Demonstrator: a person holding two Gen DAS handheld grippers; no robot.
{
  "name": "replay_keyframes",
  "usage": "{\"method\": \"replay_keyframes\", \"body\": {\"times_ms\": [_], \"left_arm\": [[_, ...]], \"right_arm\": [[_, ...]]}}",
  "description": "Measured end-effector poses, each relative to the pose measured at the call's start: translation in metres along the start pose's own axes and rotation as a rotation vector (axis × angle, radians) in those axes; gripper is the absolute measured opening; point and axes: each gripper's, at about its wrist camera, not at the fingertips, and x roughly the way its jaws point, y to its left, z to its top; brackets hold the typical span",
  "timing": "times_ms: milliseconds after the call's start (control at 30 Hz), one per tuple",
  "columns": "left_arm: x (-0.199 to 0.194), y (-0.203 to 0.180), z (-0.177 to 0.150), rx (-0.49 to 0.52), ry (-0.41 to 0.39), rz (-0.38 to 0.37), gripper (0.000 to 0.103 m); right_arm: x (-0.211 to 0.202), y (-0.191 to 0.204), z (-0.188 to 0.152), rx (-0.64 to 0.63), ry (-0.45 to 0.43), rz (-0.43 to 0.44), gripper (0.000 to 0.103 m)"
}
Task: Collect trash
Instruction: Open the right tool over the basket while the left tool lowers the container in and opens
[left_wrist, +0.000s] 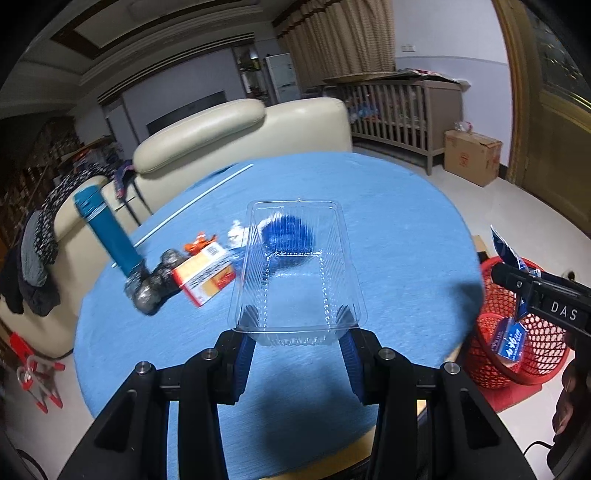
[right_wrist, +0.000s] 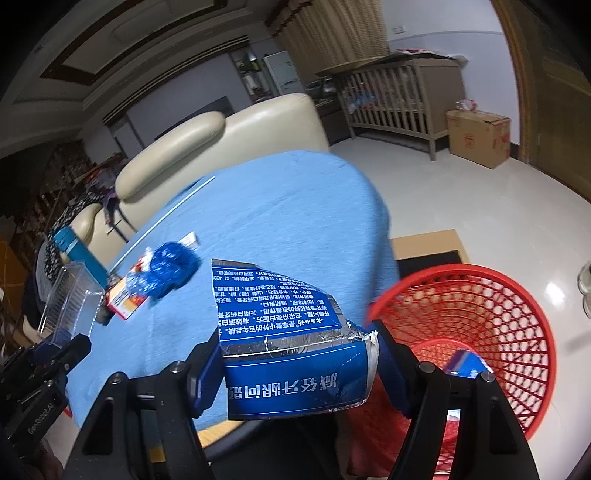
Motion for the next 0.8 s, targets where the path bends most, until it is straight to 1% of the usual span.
{"method": "replay_keyframes", "body": {"times_ms": [167, 367, 600, 800], "left_arm": [[0.003, -0.029, 0.009, 0.054, -0.007, -0.049, 0.045], [0.008, -0.063, 0.018, 0.117, -0.013, -0.112, 0.045], [0.012, -0.097, 0.025, 0.176, -0.014, -0.173, 0.045], [0.022, -0.119, 0.029, 0.21, -0.005, -0.215, 0.045]], "right_arm": [[-0.008, -0.034, 0.004, 0.05, -0.016, -0.044, 0.075], [-0.013, -0.075, 0.003, 0.111, -0.012, -0.106, 0.075], [-0.012, -0.12, -0.003, 0.191, 0.015, -0.189, 0.075], [-0.008, -0.146, -0.005, 0.231, 0.037, -0.23, 0.075]]}}
